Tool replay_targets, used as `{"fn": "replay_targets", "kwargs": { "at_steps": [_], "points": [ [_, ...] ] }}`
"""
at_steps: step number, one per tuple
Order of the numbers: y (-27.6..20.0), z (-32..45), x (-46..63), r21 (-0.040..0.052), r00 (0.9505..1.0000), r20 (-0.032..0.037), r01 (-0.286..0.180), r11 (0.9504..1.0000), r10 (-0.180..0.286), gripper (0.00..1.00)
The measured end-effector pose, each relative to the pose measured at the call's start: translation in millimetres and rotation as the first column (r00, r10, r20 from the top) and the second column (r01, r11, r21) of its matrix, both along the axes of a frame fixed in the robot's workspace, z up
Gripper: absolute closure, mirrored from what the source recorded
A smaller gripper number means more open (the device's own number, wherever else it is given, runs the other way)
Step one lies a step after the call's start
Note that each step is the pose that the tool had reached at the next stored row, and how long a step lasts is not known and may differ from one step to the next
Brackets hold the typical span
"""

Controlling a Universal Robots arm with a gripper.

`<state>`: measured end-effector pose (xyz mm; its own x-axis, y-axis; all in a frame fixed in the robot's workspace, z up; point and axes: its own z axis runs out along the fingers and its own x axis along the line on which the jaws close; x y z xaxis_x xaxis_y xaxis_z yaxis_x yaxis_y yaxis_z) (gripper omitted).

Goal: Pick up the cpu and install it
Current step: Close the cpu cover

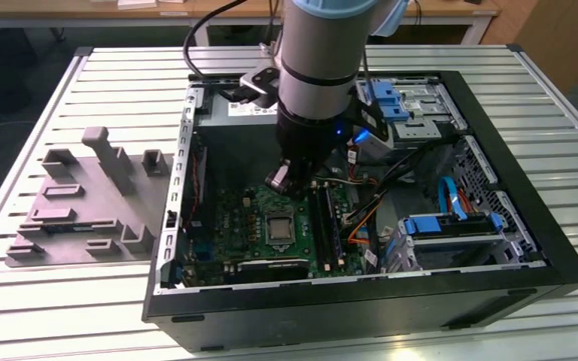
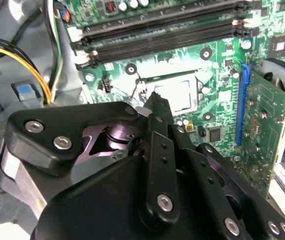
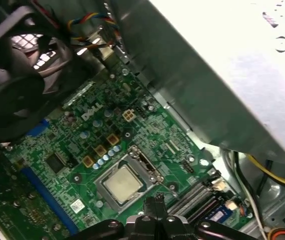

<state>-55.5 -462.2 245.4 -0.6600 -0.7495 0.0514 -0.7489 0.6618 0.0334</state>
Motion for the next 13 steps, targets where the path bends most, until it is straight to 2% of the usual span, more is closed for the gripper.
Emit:
{"fn": "replay_targets", "kwargs": {
  "at_steps": [8,13],
  "points": [
    [-12.5,-0.4,-10.3,0.0015,1.0000,0.0007,-0.009,1.0000,0.009,0.89],
    [-13.4,-0.4,-10.7,0.0031,1.0000,0.0008,-0.009,1.0000,0.009,0.89]
  ]
}}
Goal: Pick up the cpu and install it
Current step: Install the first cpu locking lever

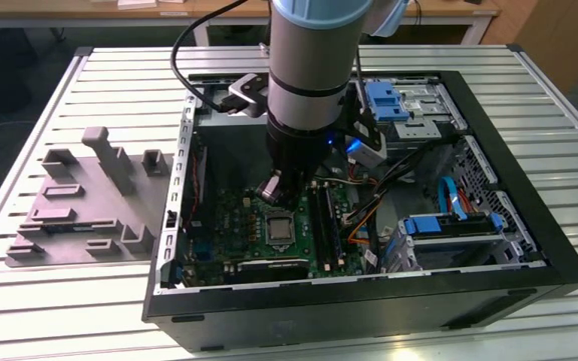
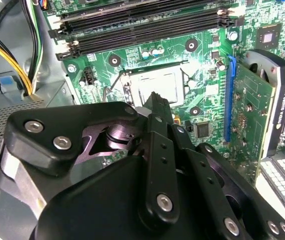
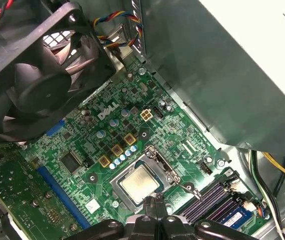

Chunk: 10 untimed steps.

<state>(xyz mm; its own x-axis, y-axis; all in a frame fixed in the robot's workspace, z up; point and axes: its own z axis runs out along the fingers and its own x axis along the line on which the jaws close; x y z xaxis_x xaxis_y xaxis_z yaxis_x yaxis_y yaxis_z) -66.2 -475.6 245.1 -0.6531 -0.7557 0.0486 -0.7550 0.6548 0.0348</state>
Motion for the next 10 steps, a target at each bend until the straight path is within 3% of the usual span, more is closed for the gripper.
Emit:
{"fn": "replay_targets", "kwargs": {
  "at_steps": [10],
  "points": [
    [-0.4,0.0,0.1,0.0000,1.0000,0.0000,0.000,1.0000,0.000,0.89]
  ]
}}
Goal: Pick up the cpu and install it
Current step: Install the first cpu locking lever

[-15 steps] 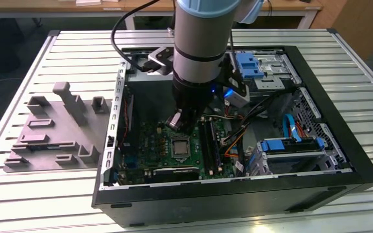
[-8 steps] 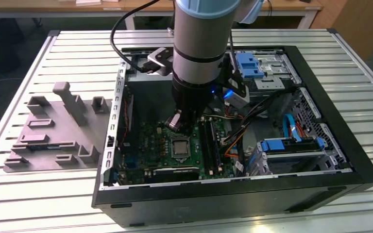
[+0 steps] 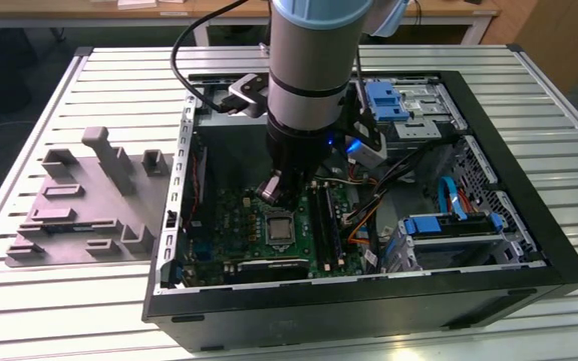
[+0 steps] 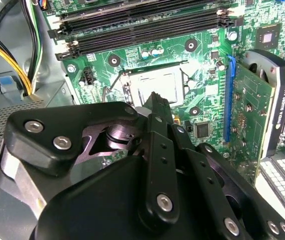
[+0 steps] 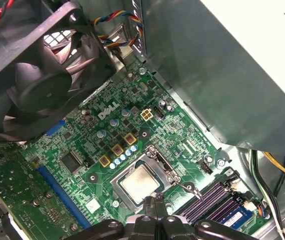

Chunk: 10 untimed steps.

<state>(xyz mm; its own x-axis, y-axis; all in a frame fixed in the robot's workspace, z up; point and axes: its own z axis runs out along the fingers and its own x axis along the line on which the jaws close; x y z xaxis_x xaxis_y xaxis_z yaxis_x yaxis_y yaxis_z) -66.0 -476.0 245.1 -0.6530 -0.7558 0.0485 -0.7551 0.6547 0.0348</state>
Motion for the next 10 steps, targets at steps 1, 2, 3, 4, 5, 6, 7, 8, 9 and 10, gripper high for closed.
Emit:
{"fn": "replay_targets", "kwargs": {
  "at_steps": [1,2,3,4,5,6,7,8,9,10],
  "points": [
    [0.0,0.0,0.1,0.0000,1.0000,0.0000,0.000,1.0000,0.000,0.89],
    [0.0,0.7,0.1,-0.0002,1.0000,-0.0001,0.000,1.0000,0.000,0.89],
    [0.0,2.6,0.1,-0.0001,1.0000,0.0002,0.000,1.0000,0.000,0.89],
    [0.0,5.7,0.1,-0.0001,1.0000,0.0005,0.000,1.0000,0.000,0.89],
    [0.0,8.4,0.1,-0.0001,1.0000,0.0010,0.000,1.0000,0.000,0.89],
    [0.1,9.8,0.1,0.0000,1.0000,0.0017,0.000,1.0000,0.000,0.89],
    [0.2,10.7,0.2,0.0000,1.0000,0.0026,0.000,1.0000,0.000,0.89],
    [0.5,10.9,0.7,0.0002,1.0000,0.0030,0.000,1.0000,0.000,0.89],
    [0.8,10.9,1.9,0.0001,1.0000,0.0032,0.000,1.0000,0.000,0.89],
    [1.2,11.0,5.1,0.0000,1.0000,0.0033,0.000,1.0000,0.000,0.89]
  ]
}}
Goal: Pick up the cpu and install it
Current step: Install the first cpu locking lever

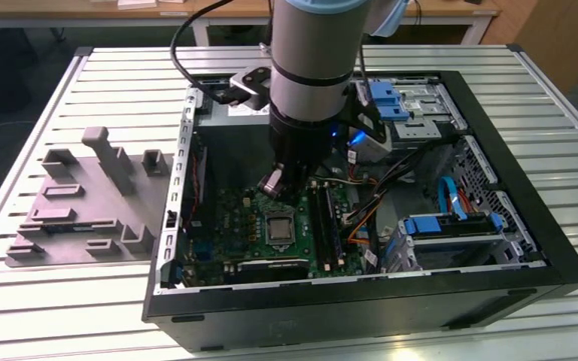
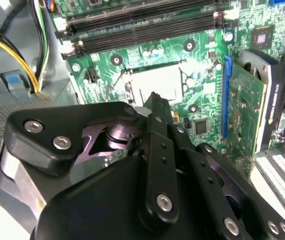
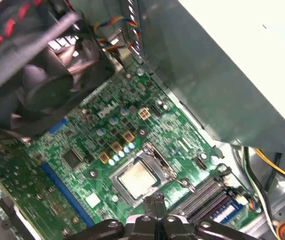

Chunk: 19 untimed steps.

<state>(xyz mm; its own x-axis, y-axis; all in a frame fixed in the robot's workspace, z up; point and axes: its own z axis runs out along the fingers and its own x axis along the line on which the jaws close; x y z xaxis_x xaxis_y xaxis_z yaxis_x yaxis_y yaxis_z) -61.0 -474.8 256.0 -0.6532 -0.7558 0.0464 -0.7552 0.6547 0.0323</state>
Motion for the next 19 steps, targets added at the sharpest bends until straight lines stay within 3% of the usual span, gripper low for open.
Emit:
{"fn": "replay_targets", "kwargs": {
  "at_steps": [4,9,19],
  "points": [
    [3.2,-0.3,14.4,0.0000,1.0000,-0.0001,0.000,1.0000,0.000,0.89],
    [9.7,-0.8,23.9,0.0000,1.0000,-0.0001,0.000,1.0000,0.000,0.89],
    [24.0,-2.6,28.1,-0.0001,1.0000,-0.0002,0.000,1.0000,0.000,0.89]
  ]
}}
